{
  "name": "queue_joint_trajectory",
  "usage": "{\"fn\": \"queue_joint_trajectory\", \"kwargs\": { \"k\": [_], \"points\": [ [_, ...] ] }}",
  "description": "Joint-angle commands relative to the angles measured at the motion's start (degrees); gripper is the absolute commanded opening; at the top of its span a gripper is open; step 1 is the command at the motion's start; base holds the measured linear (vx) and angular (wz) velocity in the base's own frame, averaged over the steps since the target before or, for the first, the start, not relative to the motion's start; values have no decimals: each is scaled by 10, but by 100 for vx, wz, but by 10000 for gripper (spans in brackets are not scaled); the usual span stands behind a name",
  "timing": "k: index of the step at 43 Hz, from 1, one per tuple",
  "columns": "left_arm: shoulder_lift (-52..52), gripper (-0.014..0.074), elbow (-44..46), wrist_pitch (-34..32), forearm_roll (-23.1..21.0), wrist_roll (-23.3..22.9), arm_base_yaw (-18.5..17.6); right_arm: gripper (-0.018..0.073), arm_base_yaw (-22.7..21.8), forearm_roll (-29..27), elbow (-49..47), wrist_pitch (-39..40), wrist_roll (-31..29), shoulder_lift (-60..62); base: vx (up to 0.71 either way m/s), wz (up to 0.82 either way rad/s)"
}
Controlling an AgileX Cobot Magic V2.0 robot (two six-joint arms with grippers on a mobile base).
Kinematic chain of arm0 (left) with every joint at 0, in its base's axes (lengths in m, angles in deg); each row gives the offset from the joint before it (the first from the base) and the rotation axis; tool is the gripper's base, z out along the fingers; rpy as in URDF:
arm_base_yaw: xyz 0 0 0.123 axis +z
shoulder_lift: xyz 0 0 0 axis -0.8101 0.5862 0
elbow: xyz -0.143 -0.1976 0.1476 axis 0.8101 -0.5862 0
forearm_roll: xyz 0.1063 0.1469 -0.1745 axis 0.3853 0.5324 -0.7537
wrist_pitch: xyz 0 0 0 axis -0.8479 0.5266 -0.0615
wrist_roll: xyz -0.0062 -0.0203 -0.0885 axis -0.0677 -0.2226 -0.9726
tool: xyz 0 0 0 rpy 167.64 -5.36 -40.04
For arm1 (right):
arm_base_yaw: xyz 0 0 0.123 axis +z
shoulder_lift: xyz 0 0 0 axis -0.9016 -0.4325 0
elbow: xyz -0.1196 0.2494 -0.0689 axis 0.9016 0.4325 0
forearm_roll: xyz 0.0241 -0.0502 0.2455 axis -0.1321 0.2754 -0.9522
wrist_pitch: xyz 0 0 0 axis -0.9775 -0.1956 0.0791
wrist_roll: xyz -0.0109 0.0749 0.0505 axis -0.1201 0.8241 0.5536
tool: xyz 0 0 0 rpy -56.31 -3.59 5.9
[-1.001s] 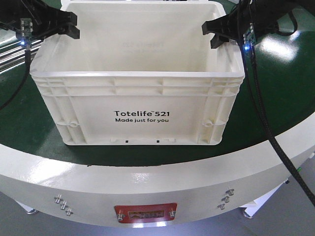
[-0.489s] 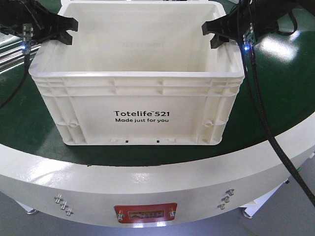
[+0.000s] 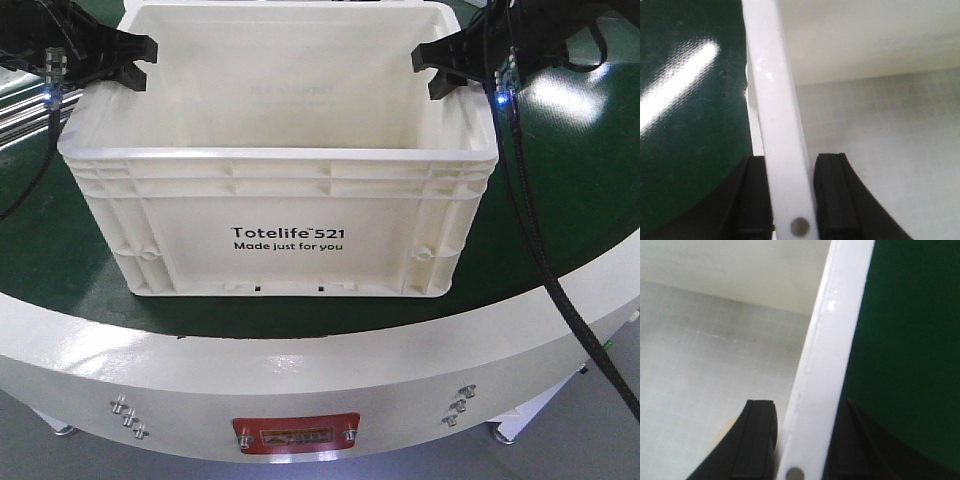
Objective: Place moving items into box and shelve
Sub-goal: 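Lower both grippers and clamp the tote's side walls, then lift the tote off the conveyor with both grippers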
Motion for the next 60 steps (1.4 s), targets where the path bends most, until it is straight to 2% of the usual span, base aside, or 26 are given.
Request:
{"fn": "queue_joint_trajectory", "kwargs": {
  "k": [1, 19, 20, 30, 40, 60],
  "points": [
    [-53, -6, 18, -27, -37, 3, -5, -4, 1, -24, -21, 33, -11, 63, 0, 0],
    [-101, -6, 18, -9, -38, 2, -5, -4, 1, -25, -21, 17, -11, 109, 0, 0],
    [-131, -6, 19, 14, -37, 2, -5, -4, 1, -28, -21, -2, -9, 137, 0, 0],
    [-142, -6, 26, 59, -38, 2, -5, -4, 1, -36, -21, -29, -4, 154, 0, 0],
    [-155, -6, 27, 86, -37, 2, -5, -4, 1, -43, -21, -54, 0, 167, 0, 0],
    [-174, -6, 27, 96, -44, 2, -5, -4, 1, -63, -21, -84, 2, 177, 0, 0]
  ]
}}
